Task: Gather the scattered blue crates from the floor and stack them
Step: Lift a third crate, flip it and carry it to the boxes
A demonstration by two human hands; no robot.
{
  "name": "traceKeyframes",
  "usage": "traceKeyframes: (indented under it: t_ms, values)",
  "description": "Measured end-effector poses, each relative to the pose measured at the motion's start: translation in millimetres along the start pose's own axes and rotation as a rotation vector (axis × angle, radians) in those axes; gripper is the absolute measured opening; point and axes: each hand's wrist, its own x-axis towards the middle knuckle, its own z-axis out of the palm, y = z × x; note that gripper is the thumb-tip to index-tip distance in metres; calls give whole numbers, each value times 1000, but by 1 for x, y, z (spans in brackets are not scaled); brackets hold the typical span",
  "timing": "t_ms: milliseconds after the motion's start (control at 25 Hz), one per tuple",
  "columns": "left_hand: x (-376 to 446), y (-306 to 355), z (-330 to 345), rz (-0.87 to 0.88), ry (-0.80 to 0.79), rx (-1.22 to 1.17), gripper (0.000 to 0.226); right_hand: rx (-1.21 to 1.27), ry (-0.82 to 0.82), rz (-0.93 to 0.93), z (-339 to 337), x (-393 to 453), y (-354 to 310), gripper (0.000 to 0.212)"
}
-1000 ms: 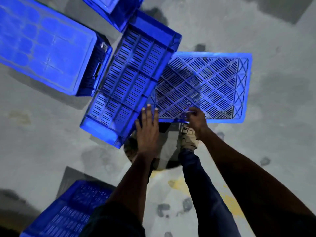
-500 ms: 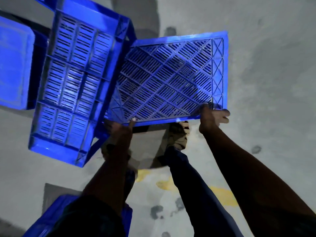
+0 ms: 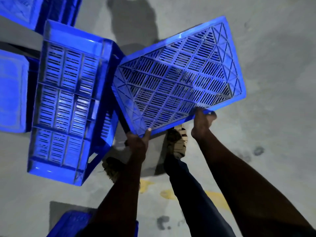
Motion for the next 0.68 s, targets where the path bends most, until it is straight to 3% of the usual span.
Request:
traceKeyframes:
  t_ms: [120,240,320,400,520,680]
  values:
    - [-11,16,8,11,-95,-164,41,-67,-40,102,1,-16,10,86]
    - [-24,29,9,22,-69,-167,53,-84,-270,145,-4,-46,23,61]
    - [-31,38,4,0,-98,-188,56,-71,-314,162,-10,-70,23,72]
    - [-53,60,-8,-11,-191,-173,48,-65,-293,185,-20,-86,21,74]
    - [-85,88,-23,102,-368,-164,36,-48,-280,134,-33,-110,10,34]
    - [-117,124,-42,198,-511,-160,38,-45,-156,14,-39,-119,-14,29]
